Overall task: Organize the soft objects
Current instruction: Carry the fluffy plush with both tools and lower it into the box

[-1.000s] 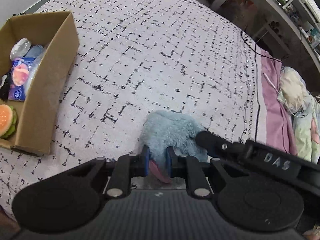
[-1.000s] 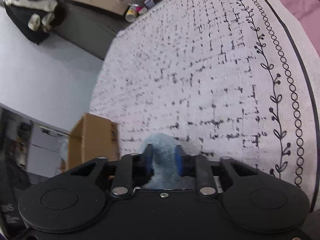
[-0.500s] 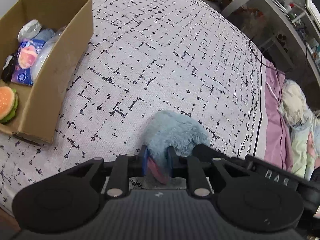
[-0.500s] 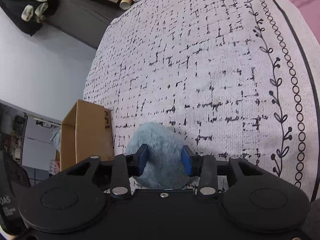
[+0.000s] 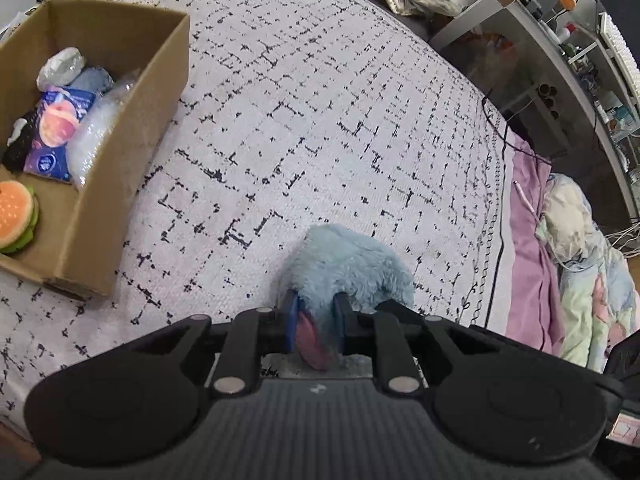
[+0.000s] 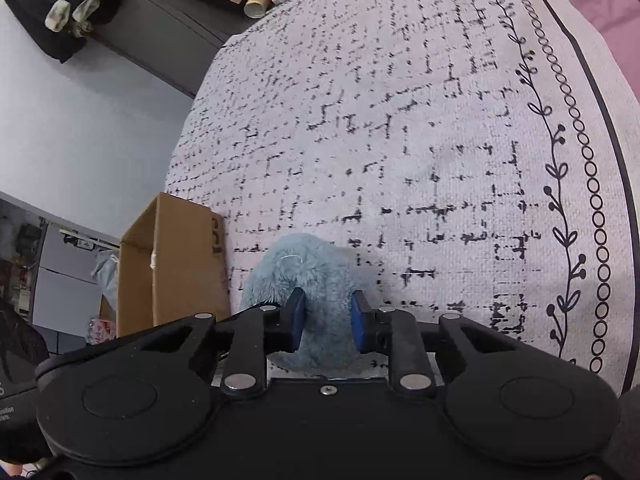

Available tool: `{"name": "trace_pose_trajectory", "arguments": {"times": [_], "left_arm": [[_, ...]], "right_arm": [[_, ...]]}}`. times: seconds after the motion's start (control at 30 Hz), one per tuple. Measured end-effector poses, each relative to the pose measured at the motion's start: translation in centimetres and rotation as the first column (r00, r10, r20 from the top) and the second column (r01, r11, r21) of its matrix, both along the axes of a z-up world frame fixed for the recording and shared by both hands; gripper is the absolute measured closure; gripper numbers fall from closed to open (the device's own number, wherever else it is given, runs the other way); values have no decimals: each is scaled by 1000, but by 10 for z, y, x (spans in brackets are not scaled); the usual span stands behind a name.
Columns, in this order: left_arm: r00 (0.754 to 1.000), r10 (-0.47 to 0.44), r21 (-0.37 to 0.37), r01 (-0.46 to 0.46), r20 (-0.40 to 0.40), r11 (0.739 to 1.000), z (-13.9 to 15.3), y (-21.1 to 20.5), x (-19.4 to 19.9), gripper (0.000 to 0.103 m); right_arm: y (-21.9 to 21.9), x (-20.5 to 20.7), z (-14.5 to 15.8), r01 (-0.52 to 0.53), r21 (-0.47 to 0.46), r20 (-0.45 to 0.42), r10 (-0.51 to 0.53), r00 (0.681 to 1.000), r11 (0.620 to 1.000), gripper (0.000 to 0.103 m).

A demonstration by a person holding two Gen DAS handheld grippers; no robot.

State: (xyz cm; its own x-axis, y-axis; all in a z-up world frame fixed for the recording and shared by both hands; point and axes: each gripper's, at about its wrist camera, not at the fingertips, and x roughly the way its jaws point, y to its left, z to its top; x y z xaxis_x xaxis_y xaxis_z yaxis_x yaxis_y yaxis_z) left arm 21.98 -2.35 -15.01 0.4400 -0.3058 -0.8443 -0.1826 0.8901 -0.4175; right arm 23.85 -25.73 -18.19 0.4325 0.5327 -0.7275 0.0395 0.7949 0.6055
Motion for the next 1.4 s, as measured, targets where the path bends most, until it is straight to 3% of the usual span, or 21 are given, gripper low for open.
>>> {"name": "trace_pose_trajectory", "arguments": {"times": [0.33, 0.6, 1.07, 1.4], "left_arm": [[998, 17, -37, -14, 57, 999, 33, 29, -5, 86], [994, 78, -75, -72, 83, 995, 55, 75, -9, 86], [975, 185, -104, -173, 125, 980, 72, 154, -27, 86], [963, 249, -114, -238, 98, 965, 65, 200, -33, 86]], "right_arm": [[27, -1, 41, -23, -9, 75, 23, 997, 1000, 80], [71, 1, 70, -81, -16, 145, 83, 986, 997, 80], [147, -1, 93, -163, -12, 180, 163, 970, 987, 79], [193, 1, 89, -209, -34, 163, 211, 964, 977, 79]]}}
